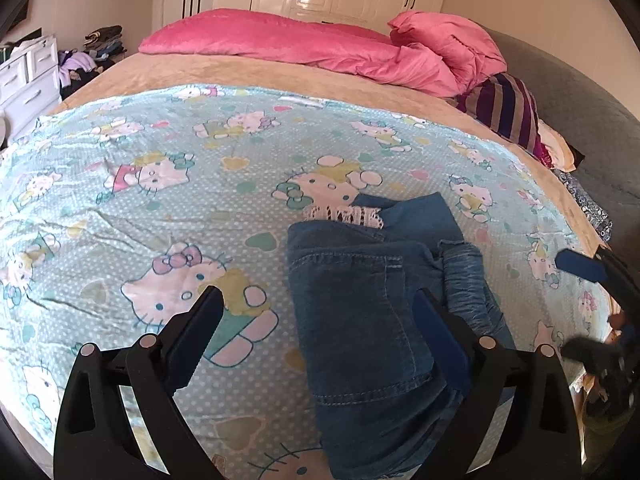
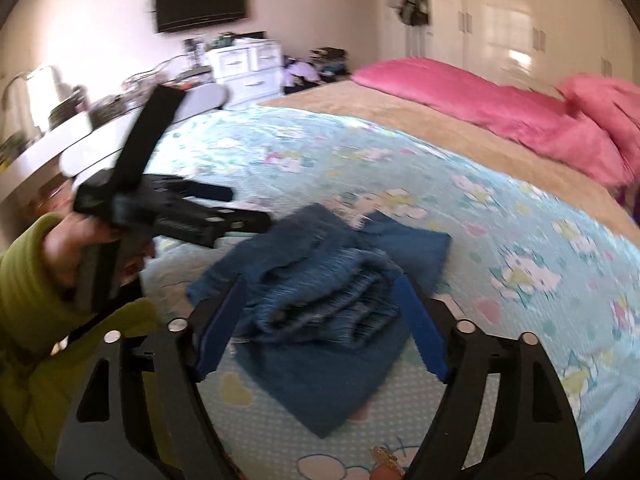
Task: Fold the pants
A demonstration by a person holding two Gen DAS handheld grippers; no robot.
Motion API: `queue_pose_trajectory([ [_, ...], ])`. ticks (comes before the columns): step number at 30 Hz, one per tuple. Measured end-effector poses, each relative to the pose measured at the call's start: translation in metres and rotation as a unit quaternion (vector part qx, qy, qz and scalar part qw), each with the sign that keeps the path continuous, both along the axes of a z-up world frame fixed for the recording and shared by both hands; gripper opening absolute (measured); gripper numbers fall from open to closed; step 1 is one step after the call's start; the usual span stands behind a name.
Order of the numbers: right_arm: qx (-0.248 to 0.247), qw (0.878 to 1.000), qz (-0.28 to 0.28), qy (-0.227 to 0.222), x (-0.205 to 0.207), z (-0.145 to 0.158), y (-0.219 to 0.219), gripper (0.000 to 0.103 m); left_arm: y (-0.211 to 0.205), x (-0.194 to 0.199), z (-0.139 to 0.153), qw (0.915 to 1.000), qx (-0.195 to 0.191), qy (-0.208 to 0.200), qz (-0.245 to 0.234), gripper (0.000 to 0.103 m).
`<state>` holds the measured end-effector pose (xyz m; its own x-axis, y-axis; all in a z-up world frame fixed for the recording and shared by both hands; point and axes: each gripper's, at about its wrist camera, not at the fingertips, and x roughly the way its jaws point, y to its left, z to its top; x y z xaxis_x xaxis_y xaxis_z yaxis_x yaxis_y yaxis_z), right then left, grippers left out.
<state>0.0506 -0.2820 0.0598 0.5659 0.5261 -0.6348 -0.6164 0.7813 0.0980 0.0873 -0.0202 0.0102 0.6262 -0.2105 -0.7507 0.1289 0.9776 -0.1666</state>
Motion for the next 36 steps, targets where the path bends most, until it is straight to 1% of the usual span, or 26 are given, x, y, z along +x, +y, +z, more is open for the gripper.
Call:
queue_pose_trajectory([
  [5, -0.002, 0.998, -0.048, 0.044, 0.020, -0.021, -0.011, 0.072, 0.000, 0.000, -0.014, 0.9998, 0.002, 0.017, 0.001, 0.095],
  [8, -0.004, 0.994, -0.073, 0.080, 0.036, -0.039, -0.017, 0.072, 0.000, 0.002, -0.023, 0.9995, 0.002, 0.031, 0.002, 0.095],
  [11, -0.005, 0.990, -0.089, 0.108, 0.047, -0.054, -0.019, 0.072, -0.001, 0.004, -0.030, 0.9993, 0.004, 0.038, 0.003, 0.095],
  [16, 0.028, 0.982, -0.093, 0.163, 0.060, -0.078, -0.023, 0.072, 0.000, 0.006, -0.039, 0.9988, -0.001, 0.048, 0.004, 0.095],
  [20, 0.058, 0.977, -0.090, 0.185, 0.065, -0.083, -0.025, 0.072, 0.001, 0.009, -0.045, 0.9983, -0.016, 0.056, 0.003, 0.095],
  [22, 0.057, 0.976, -0.090, 0.190, 0.068, -0.084, -0.023, 0.071, 0.001, 0.011, -0.047, 0.9981, -0.020, 0.058, 0.002, 0.095],
  [24, 0.046, 0.978, -0.085, 0.186, 0.068, -0.085, -0.018, 0.065, -0.001, 0.010, -0.049, 0.9982, -0.021, 0.056, 0.000, 0.095],
  [27, 0.041, 0.979, -0.084, 0.183, 0.067, -0.084, -0.014, 0.062, -0.003, 0.011, -0.050, 0.9981, -0.021, 0.057, -0.003, 0.095],
  [29, 0.042, 0.979, -0.081, 0.183, 0.065, -0.083, -0.014, 0.058, -0.005, 0.010, -0.049, 0.9982, -0.024, 0.055, -0.008, 0.089],
  [33, 0.041, 0.980, -0.066, 0.181, 0.062, -0.079, -0.012, 0.041, -0.010, 0.007, -0.046, 0.9983, -0.024, 0.050, -0.017, 0.080],
  [34, 0.040, 0.981, -0.061, 0.181, 0.061, -0.078, -0.011, 0.037, -0.011, 0.006, -0.046, 0.9982, -0.027, 0.050, -0.020, 0.073],
  [35, 0.041, 0.981, -0.057, 0.180, 0.061, -0.077, -0.009, 0.032, -0.012, 0.005, -0.045, 0.9979, -0.032, 0.051, -0.026, 0.063],
  [36, 0.039, 0.982, -0.056, 0.177, 0.060, -0.075, -0.008, 0.030, -0.014, 0.004, -0.044, 0.9974, -0.040, 0.050, -0.032, 0.057],
])
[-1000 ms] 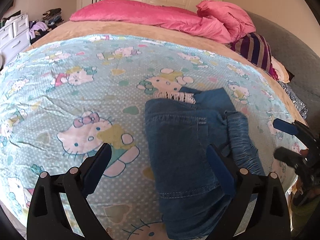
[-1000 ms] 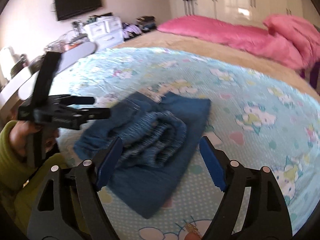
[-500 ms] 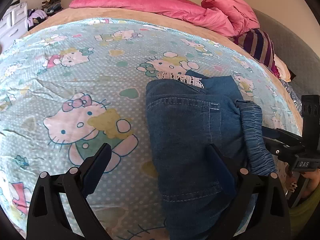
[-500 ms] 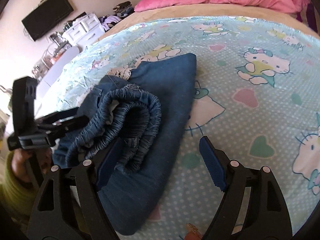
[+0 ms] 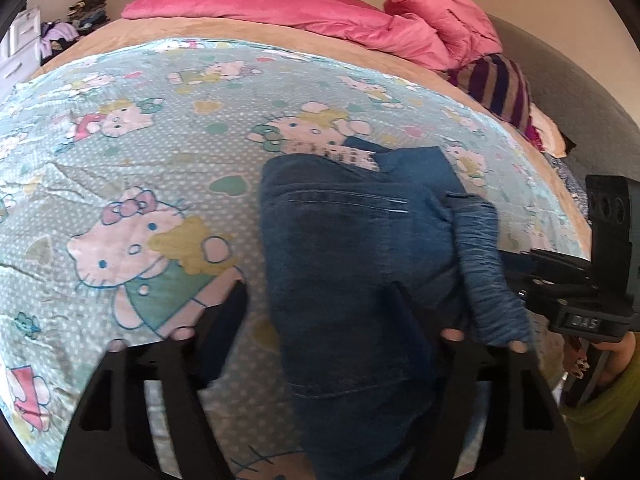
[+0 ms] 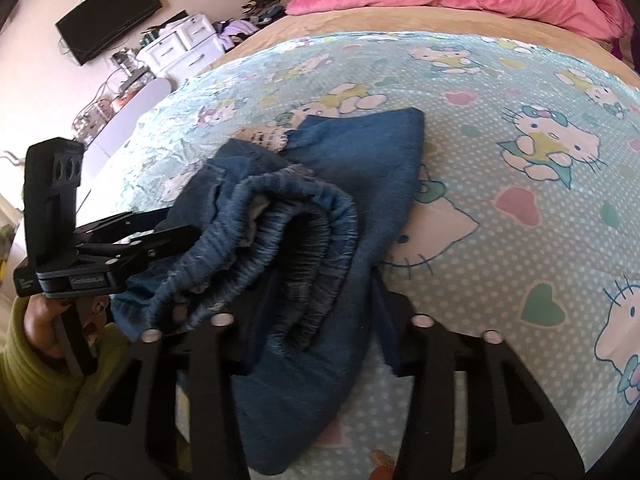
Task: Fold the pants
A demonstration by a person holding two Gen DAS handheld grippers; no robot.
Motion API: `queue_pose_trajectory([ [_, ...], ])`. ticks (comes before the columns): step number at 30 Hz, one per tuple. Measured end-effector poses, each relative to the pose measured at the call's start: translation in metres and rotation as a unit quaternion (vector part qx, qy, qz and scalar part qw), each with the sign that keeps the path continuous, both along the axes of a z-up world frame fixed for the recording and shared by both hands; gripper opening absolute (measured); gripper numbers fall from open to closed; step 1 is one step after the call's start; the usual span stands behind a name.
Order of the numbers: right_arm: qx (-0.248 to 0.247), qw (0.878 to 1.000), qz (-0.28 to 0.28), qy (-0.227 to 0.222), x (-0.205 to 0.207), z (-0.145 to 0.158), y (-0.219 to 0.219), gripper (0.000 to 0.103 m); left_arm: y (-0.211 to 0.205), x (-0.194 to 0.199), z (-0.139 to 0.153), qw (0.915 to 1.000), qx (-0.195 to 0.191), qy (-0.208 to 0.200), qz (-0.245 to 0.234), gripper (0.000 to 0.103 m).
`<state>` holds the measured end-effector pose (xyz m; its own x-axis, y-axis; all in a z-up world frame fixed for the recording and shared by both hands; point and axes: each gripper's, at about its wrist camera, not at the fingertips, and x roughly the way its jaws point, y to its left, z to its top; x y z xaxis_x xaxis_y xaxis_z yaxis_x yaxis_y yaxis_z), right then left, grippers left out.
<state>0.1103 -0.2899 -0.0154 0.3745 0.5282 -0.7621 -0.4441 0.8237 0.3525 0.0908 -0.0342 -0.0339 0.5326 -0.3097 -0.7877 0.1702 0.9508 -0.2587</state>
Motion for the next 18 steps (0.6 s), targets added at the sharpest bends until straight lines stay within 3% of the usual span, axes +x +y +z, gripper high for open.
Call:
queue_pose_trajectory([
  [1, -0.004, 1.000, 0.000, -0.003, -0.001, 0.001, 0.001, 0.029, -0.001, -0.001, 0.001, 1.0000, -0.004, -0.001, -0.003, 0.049],
  [4, -0.007, 1.000, -0.001, -0.010, -0.003, 0.004, 0.003, 0.025, -0.007, -0.003, 0.004, 0.9999, 0.008, -0.007, -0.009, 0.042],
  [7, -0.010, 1.000, 0.000, -0.016, -0.004, 0.006, 0.006, 0.024, -0.007, -0.004, 0.005, 0.9999, 0.008, -0.010, -0.008, 0.042],
  [10, -0.015, 1.000, -0.001, -0.012, -0.002, 0.002, 0.008, 0.024, -0.005, -0.003, 0.002, 0.9999, 0.008, -0.008, -0.003, 0.045],
  [12, -0.011, 1.000, -0.007, -0.008, -0.001, 0.003, 0.006, 0.031, -0.005, -0.003, 0.003, 0.9999, 0.009, -0.009, -0.001, 0.047],
  [14, -0.008, 1.000, -0.014, -0.017, -0.005, 0.011, 0.002, 0.032, -0.004, -0.005, 0.008, 0.9998, 0.014, -0.013, 0.003, 0.059],
  [16, -0.011, 0.999, -0.016, -0.035, -0.012, 0.020, -0.001, 0.036, -0.003, -0.011, 0.016, 0.9995, 0.020, -0.024, 0.007, 0.063],
  [18, -0.011, 0.998, -0.021, -0.053, -0.019, 0.032, -0.005, 0.051, -0.001, -0.018, 0.026, 0.9991, 0.019, -0.035, 0.009, 0.063],
])
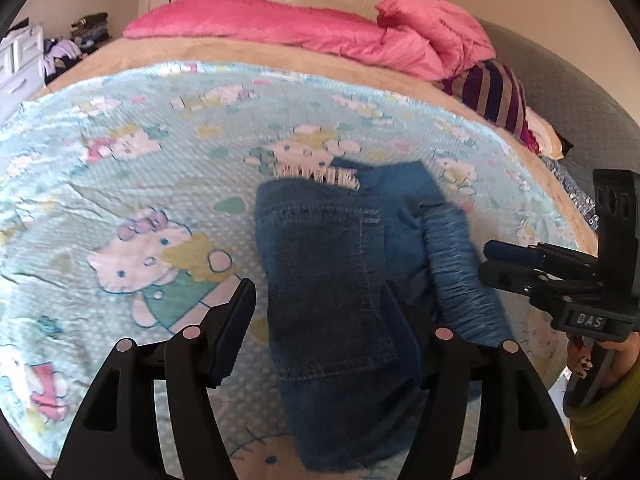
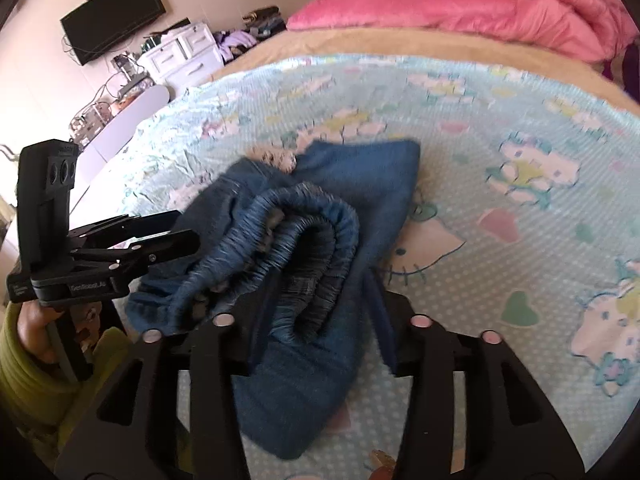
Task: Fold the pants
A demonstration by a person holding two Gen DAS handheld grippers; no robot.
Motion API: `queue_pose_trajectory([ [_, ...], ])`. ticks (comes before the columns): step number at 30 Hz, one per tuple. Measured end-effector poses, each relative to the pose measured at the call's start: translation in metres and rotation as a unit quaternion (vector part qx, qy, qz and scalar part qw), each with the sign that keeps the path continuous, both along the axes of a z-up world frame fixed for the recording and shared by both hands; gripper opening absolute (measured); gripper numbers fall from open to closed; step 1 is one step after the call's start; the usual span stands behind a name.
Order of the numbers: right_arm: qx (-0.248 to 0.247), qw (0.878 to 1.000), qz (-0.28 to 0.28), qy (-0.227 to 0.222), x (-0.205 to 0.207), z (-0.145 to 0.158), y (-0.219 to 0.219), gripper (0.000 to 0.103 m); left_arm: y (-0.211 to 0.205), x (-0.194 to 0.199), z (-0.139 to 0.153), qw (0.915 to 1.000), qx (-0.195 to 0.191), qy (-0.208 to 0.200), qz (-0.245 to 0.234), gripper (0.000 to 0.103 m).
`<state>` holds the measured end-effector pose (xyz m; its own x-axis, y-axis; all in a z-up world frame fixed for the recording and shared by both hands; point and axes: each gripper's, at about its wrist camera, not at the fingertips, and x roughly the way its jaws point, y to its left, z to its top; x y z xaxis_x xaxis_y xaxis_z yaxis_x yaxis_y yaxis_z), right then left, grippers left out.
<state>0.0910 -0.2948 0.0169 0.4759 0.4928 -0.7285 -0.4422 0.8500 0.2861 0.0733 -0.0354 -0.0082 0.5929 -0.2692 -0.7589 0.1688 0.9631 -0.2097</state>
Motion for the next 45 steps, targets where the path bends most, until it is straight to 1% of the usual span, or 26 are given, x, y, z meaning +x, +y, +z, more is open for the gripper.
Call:
queue_pose_trajectory([
  [1, -0.001, 1.000, -0.002, -0.010, -0.004, 0.006, -0.001, 0.054, 0.001, -0.004, 0.007, 1.0000, -0.001, -0.007, 0.002, 0.066],
  [2, -0.002, 1.000, -0.004, -0.019, -0.009, 0.012, -0.002, 0.058, 0.001, -0.009, 0.013, 0.9999, 0.000, -0.013, 0.005, 0.080],
  [3, -0.004, 0.999, -0.007, -0.034, -0.015, 0.020, -0.004, 0.065, 0.002, -0.012, 0.017, 0.9998, 0.001, -0.018, 0.008, 0.086],
  [4, -0.004, 0.999, -0.008, -0.044, -0.020, 0.026, -0.005, 0.067, 0.002, -0.017, 0.023, 0.9996, 0.003, -0.026, 0.012, 0.090],
  [5, -0.005, 0.998, -0.009, -0.054, -0.024, 0.032, -0.006, 0.070, 0.003, -0.022, 0.028, 0.9994, 0.003, -0.032, 0.012, 0.090],
  [6, -0.005, 0.998, -0.010, -0.068, -0.031, 0.039, -0.007, 0.076, 0.003, -0.026, 0.033, 0.9993, 0.002, -0.036, 0.011, 0.090],
  [7, -0.007, 0.997, -0.011, -0.076, -0.036, 0.045, -0.008, 0.079, 0.003, -0.032, 0.039, 0.9991, 0.003, -0.041, 0.011, 0.093],
  [8, -0.008, 0.996, -0.015, -0.090, -0.042, 0.051, -0.010, 0.082, 0.004, -0.038, 0.044, 0.9987, 0.006, -0.047, 0.016, 0.099],
  [11, -0.015, 0.993, -0.019, -0.116, -0.057, 0.064, -0.011, 0.092, 0.006, -0.052, 0.055, 0.9980, 0.013, -0.056, 0.028, 0.098],
  [12, -0.021, 0.991, -0.022, -0.127, -0.062, 0.069, -0.011, 0.094, 0.007, -0.058, 0.058, 0.9977, 0.018, -0.057, 0.031, 0.098],
  [16, -0.035, 0.988, -0.022, -0.150, -0.082, 0.079, -0.012, 0.094, 0.008, -0.079, 0.064, 0.9968, 0.035, -0.060, 0.040, 0.099],
  [24, -0.061, 0.989, -0.026, -0.132, -0.102, 0.069, -0.006, 0.094, 0.017, -0.108, 0.060, 0.9962, 0.037, -0.046, 0.064, 0.099],
  [36, -0.067, 0.992, -0.037, -0.097, -0.103, 0.054, -0.003, 0.094, 0.020, -0.113, 0.049, 0.9958, 0.037, -0.028, 0.078, 0.099],
  [45, -0.068, 0.993, -0.041, -0.092, -0.101, 0.052, -0.002, 0.094, 0.016, -0.113, 0.047, 0.9956, 0.043, -0.022, 0.080, 0.099],
])
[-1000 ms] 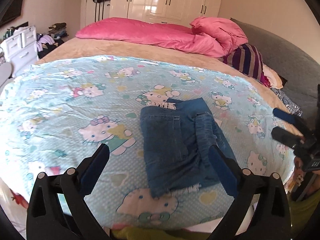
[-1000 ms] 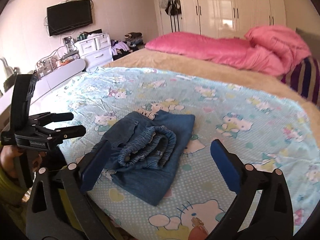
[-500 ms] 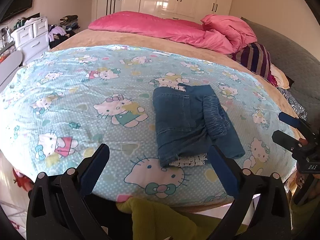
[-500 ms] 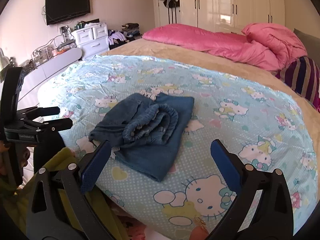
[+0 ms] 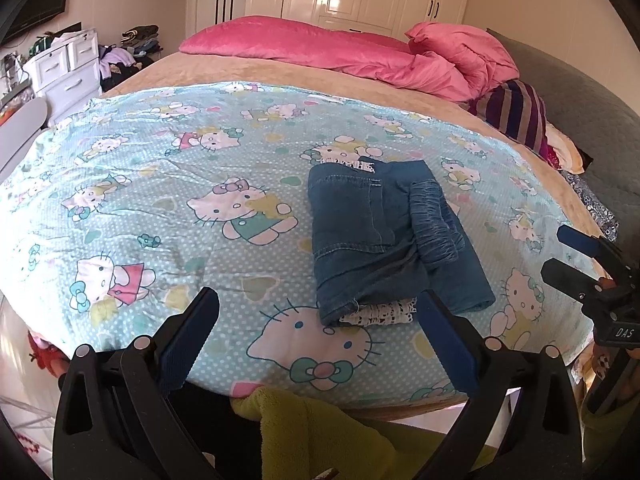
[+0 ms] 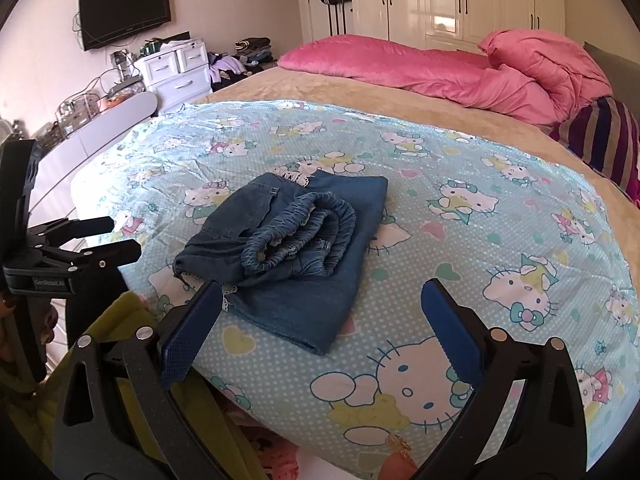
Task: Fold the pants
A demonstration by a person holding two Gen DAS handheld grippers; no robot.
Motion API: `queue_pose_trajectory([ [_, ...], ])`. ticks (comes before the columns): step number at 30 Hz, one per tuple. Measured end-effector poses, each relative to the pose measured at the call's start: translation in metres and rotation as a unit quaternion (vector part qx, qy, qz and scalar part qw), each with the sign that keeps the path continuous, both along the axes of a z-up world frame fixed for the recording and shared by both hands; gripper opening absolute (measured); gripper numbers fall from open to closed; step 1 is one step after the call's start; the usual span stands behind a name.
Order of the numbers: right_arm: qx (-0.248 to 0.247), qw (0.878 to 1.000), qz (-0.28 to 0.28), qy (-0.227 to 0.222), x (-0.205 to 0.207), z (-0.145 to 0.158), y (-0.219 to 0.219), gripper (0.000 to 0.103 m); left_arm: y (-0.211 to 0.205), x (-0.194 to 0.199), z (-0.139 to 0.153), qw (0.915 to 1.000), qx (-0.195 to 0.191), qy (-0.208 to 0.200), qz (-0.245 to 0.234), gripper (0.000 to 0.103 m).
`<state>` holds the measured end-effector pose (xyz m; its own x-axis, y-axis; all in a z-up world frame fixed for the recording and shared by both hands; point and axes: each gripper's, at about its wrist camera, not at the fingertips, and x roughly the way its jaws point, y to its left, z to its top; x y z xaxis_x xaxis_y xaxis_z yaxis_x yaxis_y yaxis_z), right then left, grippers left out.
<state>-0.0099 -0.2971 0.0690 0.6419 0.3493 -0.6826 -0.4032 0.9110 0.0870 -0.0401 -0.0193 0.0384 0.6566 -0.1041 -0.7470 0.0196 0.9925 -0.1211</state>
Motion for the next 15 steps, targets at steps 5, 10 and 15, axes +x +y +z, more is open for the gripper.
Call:
queue_pose_trajectory([
  [5, 0.002, 1.000, -0.003, 0.003, 0.0032, -0.0009, -0.0012, 0.094, -0.0010, -0.0001, -0.0009, 1.0000, 0.005, 0.002, 0.002, 0.099],
  [10, 0.003, 1.000, -0.005, 0.001, 0.0030, -0.0009, -0.0015, 0.094, 0.0004, -0.0001, -0.0016, 0.9999, 0.006, 0.005, 0.007, 0.099],
  [15, 0.004, 1.000, -0.003, 0.003, 0.0039, -0.0012, -0.0021, 0.094, 0.0013, -0.0004, -0.0015, 0.9998, 0.011, 0.006, 0.013, 0.099],
])
